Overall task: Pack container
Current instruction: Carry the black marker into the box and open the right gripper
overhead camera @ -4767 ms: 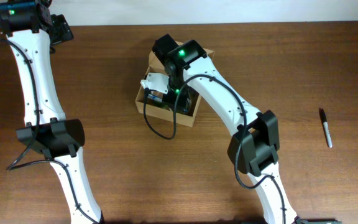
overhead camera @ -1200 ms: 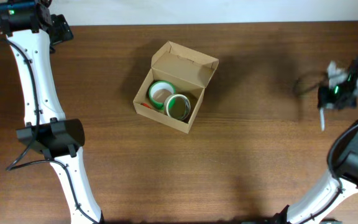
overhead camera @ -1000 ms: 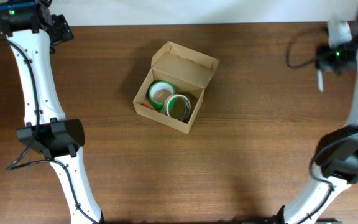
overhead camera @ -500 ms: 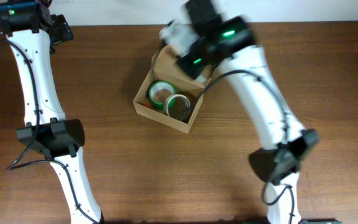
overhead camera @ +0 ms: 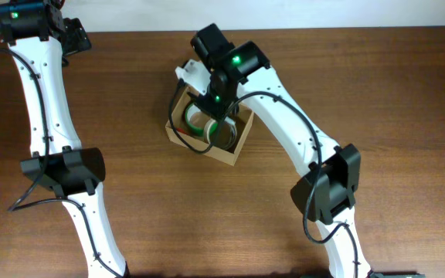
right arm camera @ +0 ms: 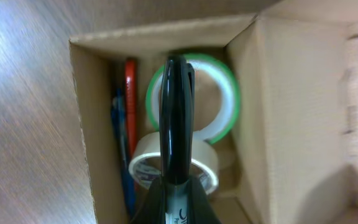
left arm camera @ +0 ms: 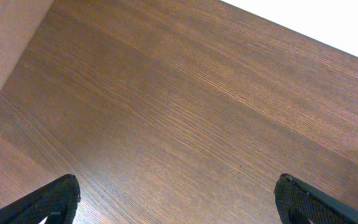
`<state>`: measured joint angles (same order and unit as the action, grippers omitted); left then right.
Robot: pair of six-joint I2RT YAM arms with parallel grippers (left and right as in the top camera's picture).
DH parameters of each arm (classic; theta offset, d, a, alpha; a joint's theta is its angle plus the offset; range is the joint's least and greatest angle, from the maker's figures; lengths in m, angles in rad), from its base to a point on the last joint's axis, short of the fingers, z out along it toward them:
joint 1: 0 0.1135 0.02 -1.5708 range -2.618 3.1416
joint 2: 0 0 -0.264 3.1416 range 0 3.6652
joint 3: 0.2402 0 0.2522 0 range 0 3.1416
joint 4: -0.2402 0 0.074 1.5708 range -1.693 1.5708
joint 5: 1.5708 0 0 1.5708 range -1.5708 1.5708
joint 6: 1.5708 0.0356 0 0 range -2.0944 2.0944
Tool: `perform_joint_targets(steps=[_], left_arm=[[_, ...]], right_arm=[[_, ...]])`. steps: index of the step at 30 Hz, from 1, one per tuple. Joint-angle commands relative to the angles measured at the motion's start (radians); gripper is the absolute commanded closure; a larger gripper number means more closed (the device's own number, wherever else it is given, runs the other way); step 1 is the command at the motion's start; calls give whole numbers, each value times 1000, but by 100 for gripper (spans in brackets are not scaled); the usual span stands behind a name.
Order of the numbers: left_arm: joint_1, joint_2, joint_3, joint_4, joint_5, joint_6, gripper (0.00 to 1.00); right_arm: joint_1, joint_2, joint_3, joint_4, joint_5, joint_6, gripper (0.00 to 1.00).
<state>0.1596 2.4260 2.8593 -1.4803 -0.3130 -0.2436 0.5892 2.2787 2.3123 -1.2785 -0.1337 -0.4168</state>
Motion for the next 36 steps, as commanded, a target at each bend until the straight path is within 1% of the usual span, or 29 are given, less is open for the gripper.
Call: perform_joint_targets(steps=[1,10,17,18,19,20,22,25,30,34,36], left_arm=[[9,14,5,-2,3,-10,0],[9,14,5,-2,3,-10,0],[9,14,5,-2,3,-10,0],[9,14,5,-2,3,-10,0],[9,14,5,-2,3,-10,0],[9,14,5,-2,3,-10,0],[9,14,5,-2,3,-10,0],[9,14,5,-2,3,-10,0],[9,14,5,-2,3,-10,0],[9,14,5,-2,3,-10,0],[9,14,5,-2,3,-10,0]], right_arm=[[3,3,-82,28,-47,27,96],[57,3,-205,90,-51,29,96],[103,3,-246,109,-51,29,96],[106,3,-248,110,-51,29,89],[106,3,-248,112,-51,29,75],[106,3,-248,113,-50,29,68],[104,3,-248,116,-45,29,66],[98,3,-248,118,-24,29,69],[77,-9,-239,120,22,29,67],[52,-69,-175,97,25,46,67],[34,-110,-115,81,60,97,67]])
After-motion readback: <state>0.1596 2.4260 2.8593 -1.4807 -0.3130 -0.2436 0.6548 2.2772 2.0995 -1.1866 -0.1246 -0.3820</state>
